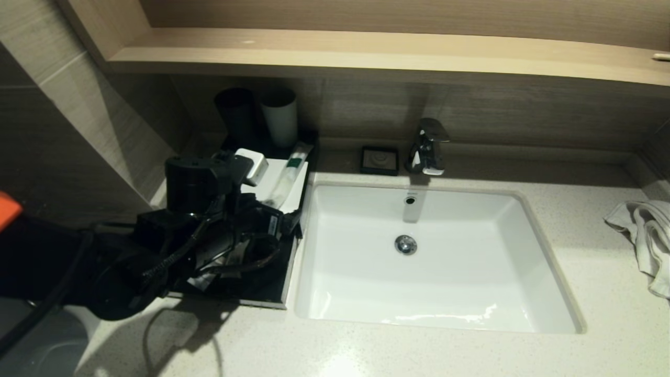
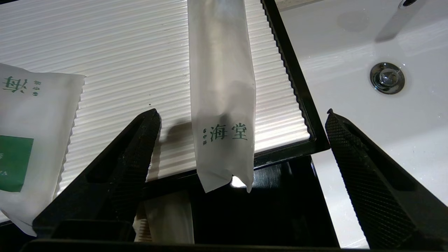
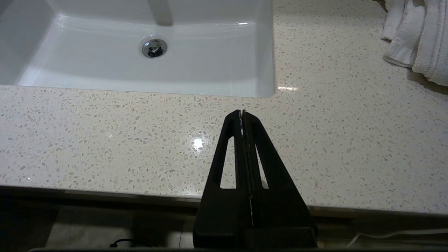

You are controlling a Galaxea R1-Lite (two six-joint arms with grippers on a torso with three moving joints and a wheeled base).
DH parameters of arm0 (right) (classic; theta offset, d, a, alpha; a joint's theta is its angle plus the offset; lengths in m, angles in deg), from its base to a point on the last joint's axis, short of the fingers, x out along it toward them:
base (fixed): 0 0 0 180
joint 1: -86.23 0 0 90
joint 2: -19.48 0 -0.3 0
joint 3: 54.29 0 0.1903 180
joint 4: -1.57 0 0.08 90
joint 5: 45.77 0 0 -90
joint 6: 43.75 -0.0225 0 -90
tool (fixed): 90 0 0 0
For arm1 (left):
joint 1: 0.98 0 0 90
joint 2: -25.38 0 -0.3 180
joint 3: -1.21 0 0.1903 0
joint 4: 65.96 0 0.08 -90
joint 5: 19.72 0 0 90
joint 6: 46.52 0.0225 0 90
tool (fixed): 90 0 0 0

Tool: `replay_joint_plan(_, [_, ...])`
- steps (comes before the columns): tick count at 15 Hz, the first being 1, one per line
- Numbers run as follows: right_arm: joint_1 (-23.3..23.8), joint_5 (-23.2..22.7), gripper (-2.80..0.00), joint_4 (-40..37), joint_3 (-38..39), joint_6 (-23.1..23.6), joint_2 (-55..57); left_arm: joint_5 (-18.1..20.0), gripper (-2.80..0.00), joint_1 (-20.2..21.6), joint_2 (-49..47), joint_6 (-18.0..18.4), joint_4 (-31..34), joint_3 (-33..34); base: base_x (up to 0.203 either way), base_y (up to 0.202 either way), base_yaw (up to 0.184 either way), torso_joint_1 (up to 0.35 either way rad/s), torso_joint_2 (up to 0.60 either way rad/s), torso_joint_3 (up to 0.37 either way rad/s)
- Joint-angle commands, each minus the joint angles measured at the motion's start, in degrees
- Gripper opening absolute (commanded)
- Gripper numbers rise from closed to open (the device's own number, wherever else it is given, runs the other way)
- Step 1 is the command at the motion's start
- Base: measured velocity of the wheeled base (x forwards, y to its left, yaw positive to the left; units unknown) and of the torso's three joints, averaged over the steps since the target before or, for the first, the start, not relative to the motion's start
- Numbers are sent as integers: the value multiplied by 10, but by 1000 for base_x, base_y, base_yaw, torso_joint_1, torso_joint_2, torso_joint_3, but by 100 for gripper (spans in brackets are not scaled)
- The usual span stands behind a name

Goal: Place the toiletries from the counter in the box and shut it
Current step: Pick up the bathroom toiletry

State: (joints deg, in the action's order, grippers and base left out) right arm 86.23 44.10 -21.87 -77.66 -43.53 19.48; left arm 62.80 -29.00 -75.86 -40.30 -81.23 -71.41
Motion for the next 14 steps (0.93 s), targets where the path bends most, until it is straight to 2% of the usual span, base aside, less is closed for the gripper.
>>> replay_joint_plan(1, [1,0,-280,0,0,0,0,-1,0,0,1,0,-3,0,0,0,0,0,0,0])
replay_joint_plan(2, [1,0,-280,0,0,0,0,-1,-280,0,1,0,-2,0,0,0,0,0,0,0])
replay_joint_plan(14, [1,0,-280,0,0,0,0,-1,-280,0,8,0,-3,2,0,0,0,0,0,0])
